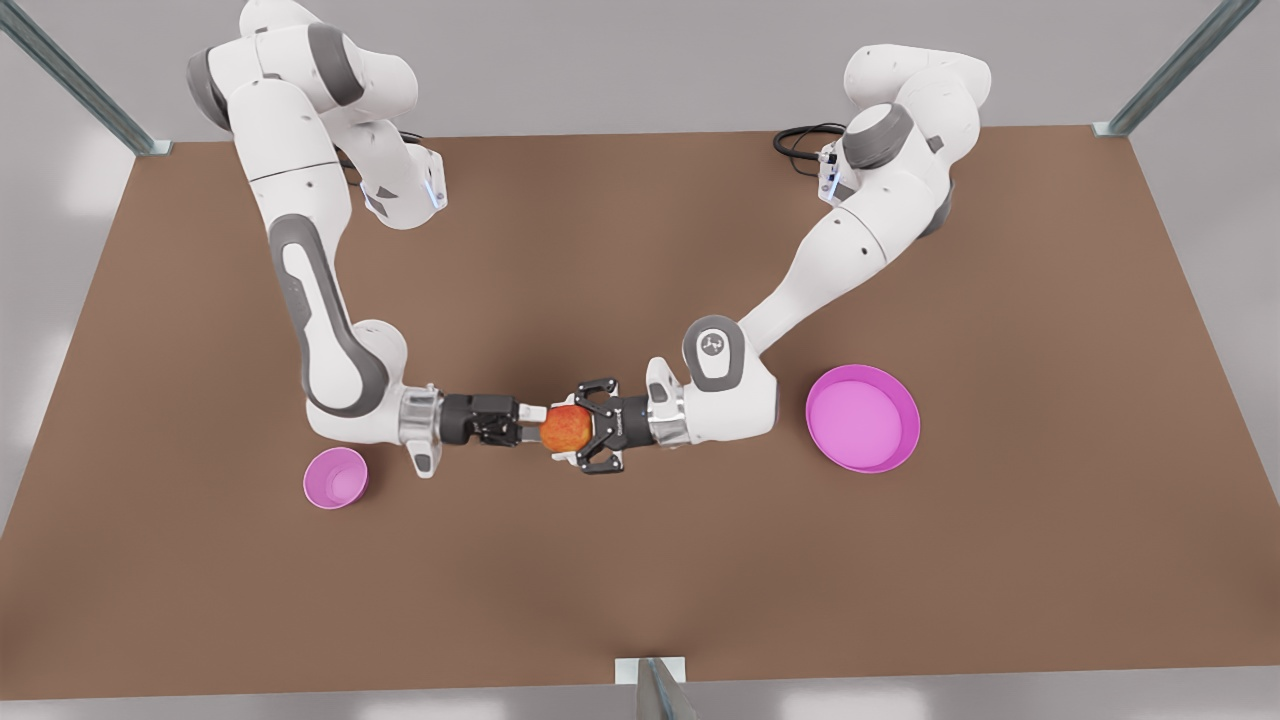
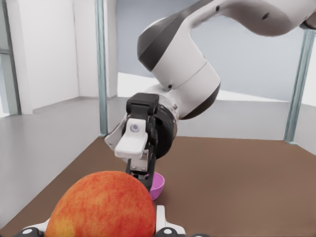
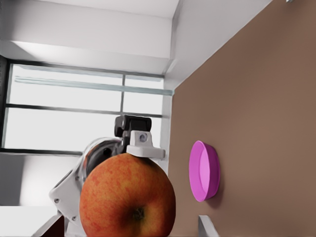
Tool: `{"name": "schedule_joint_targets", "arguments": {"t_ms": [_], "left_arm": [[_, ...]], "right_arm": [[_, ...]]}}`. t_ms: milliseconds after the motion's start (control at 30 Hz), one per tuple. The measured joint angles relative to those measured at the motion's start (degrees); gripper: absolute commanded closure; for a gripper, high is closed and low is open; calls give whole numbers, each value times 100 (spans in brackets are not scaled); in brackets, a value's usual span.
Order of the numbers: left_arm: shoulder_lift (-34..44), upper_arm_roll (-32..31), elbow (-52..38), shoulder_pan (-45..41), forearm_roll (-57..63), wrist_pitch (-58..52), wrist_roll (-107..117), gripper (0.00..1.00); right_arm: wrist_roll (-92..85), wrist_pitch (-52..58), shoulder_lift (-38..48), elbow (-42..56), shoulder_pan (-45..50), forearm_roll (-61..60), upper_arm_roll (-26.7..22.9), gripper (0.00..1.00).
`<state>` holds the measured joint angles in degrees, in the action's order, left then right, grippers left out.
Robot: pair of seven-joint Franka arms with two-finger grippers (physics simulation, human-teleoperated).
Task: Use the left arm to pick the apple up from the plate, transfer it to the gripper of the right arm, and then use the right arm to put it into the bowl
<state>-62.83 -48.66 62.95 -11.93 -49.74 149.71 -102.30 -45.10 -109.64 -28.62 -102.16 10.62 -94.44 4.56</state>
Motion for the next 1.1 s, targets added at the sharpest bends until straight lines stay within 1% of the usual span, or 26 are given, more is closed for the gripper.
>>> {"name": "schedule_joint_targets", "arguments": {"t_ms": [367, 533, 733, 767, 800, 833, 900, 967, 1000, 1033, 1100], "left_arm": [[-20, 3, 0, -56, -72, 90, -676, 21], [-21, 8, 0, -55, -80, 112, -870, 21], [-21, 12, 6, -52, -82, 121, -1043, 21], [-21, 15, 7, -49, -83, 121, -1067, 21], [-21, 16, 7, -48, -83, 121, -1089, 21], [-20, 17, 7, -47, -83, 121, -1109, 21], [-20, 17, 8, -47, -86, 121, -1148, 21], [-20, 18, 8, -46, -87, 121, -1181, 19], [-21, 18, 8, -49, -84, 118, -1194, 6], [-21, 15, 7, -52, -80, 115, -1203, 0], [-17, 11, 8, -51, -100, 109, -1221, 0]], "right_arm": [[-406, -211, -242, 291, 223, -319, 62, 0], [-519, -273, -241, 249, 287, -366, 62, 0], [-618, -297, -199, 158, 281, -373, 195, 0], [-632, -299, -197, 154, 282, -374, 203, 4], [-646, -302, -200, 152, 282, -377, 206, 15], [-661, -303, -201, 154, 282, -383, 208, 30], [-691, -304, -202, 156, 285, -390, 210, 35], [-719, -305, -202, 162, 286, -395, 211, 35], [-731, -305, -202, 164, 286, -396, 210, 35], [-742, -305, -202, 165, 284, -398, 210, 35], [-764, -306, -203, 173, 283, -400, 210, 35]]}}
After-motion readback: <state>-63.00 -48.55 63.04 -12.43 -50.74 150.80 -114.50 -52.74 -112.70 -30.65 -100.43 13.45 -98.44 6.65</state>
